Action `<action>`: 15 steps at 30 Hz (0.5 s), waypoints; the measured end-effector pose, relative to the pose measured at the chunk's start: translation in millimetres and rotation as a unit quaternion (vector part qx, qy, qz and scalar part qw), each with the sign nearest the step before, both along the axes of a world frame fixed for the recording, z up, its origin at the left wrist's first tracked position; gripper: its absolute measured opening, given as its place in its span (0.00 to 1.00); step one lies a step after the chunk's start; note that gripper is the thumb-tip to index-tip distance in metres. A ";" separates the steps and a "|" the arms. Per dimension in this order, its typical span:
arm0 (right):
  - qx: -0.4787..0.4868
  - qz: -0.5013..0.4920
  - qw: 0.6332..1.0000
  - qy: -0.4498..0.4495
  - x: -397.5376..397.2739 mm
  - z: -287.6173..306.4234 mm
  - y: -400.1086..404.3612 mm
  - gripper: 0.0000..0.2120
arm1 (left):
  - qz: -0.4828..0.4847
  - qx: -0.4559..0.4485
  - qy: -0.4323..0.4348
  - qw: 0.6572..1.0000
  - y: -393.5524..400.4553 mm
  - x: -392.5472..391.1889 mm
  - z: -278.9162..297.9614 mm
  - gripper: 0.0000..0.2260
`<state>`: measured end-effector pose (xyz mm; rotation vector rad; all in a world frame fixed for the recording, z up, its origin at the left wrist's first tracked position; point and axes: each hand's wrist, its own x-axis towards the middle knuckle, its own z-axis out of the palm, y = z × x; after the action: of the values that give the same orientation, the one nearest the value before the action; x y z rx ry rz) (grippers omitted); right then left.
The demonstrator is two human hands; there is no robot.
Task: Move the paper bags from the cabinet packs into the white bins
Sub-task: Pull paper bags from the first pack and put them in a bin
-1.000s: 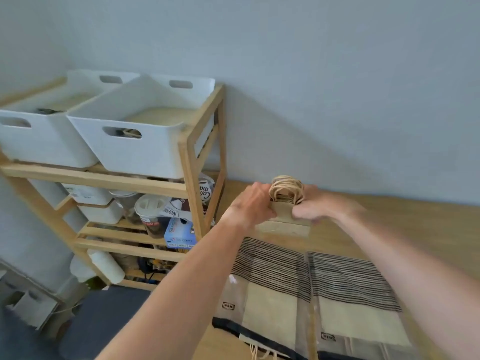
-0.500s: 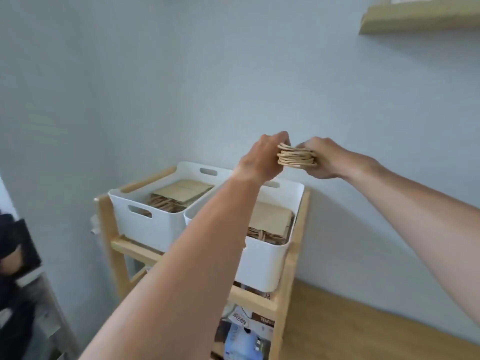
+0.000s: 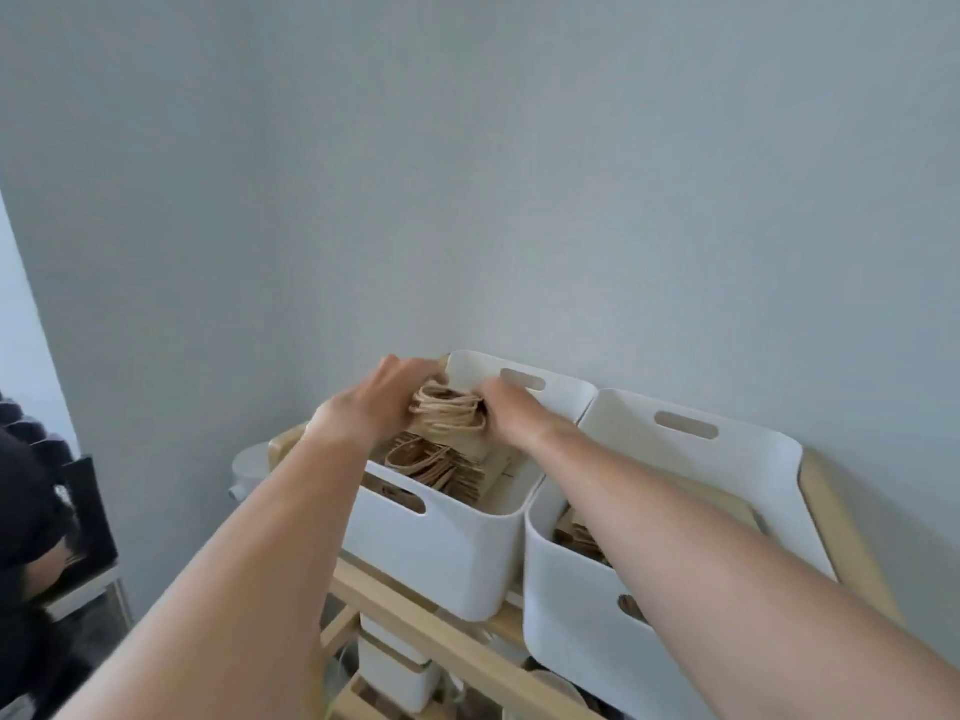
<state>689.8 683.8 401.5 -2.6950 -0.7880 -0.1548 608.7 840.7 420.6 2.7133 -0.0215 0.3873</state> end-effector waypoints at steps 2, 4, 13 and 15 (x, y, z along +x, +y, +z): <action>-0.047 -0.016 0.999 0.008 8.5 -17.1 15.7 0.13 | 0.042 0.006 0.049 0.998 14.1 3.7 -20.0 0.20; -0.091 -0.036 0.995 0.011 16.2 -27.7 24.3 0.17 | 0.061 0.002 0.070 0.996 19.4 9.1 -30.4 0.19; -0.301 -0.075 0.937 0.162 21.6 -13.1 43.0 0.38 | 0.118 -0.065 -0.005 0.991 21.0 25.5 -42.5 0.22; -0.316 -0.080 0.929 0.173 17.6 -6.2 42.7 0.47 | 0.114 -0.107 -0.048 0.987 22.2 26.2 -40.3 0.21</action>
<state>707.5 726.5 395.3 -3.2375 -0.5731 0.6302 634.9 862.8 380.3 2.4881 0.2892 0.5532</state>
